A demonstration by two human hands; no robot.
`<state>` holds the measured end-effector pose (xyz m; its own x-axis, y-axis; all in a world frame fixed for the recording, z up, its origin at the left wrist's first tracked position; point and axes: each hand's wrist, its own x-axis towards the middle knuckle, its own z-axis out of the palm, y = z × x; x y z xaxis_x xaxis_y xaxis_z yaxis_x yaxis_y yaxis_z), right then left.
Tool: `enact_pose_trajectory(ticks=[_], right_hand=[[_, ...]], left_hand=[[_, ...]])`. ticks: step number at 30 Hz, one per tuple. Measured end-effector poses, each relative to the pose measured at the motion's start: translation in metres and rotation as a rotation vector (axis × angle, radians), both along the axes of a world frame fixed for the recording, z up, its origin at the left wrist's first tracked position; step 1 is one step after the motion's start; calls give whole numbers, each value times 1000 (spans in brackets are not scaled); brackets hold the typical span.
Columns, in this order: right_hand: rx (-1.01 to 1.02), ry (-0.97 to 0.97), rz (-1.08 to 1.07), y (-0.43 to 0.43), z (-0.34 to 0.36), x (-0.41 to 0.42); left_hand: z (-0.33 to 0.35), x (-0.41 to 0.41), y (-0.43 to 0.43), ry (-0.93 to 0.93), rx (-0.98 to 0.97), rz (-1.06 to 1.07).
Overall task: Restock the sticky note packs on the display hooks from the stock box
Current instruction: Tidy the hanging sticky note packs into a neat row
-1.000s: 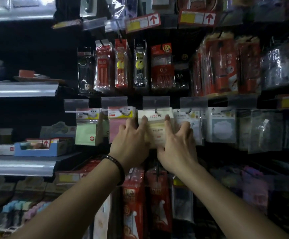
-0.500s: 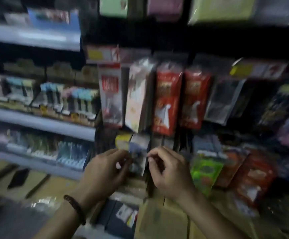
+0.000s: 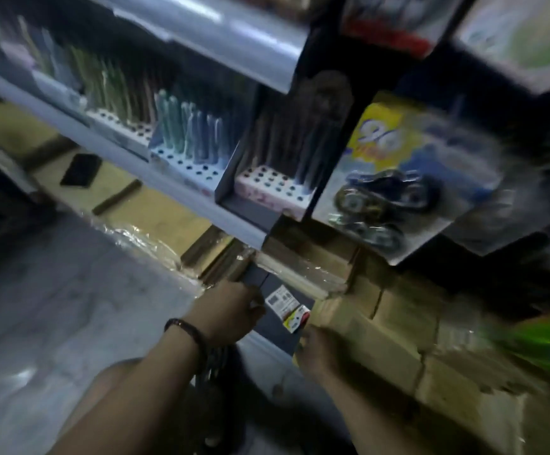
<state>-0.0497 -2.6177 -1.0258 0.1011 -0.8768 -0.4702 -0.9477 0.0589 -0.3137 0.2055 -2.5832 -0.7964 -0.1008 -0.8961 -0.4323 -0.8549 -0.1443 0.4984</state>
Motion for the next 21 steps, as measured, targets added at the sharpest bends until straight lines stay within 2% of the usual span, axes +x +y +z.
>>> enact_pose_trajectory(ticks=[2, 5, 8, 14, 18, 19, 21], right_hand=[[-4, 64, 17, -21, -19, 15], [-56, 80, 47, -42, -1, 53], [-52, 116, 67, -64, -14, 74], [-95, 185, 143, -85, -66, 79], [-200, 342, 136, -83, -78, 84], [-199, 344, 105, -82, -74, 86], [-152, 216, 47, -84, -73, 83]], left_hand=[[-10, 7, -6, 7, 63, 31], [-10, 15, -9, -8, 177, 98], [-6, 17, -13, -6, 279, 143], [-7, 11, -17, -101, 379, 117], [-17, 0, -19, -129, 397, 103], [-20, -1, -20, -131, 408, 99], [-21, 0, -23, -126, 414, 92]])
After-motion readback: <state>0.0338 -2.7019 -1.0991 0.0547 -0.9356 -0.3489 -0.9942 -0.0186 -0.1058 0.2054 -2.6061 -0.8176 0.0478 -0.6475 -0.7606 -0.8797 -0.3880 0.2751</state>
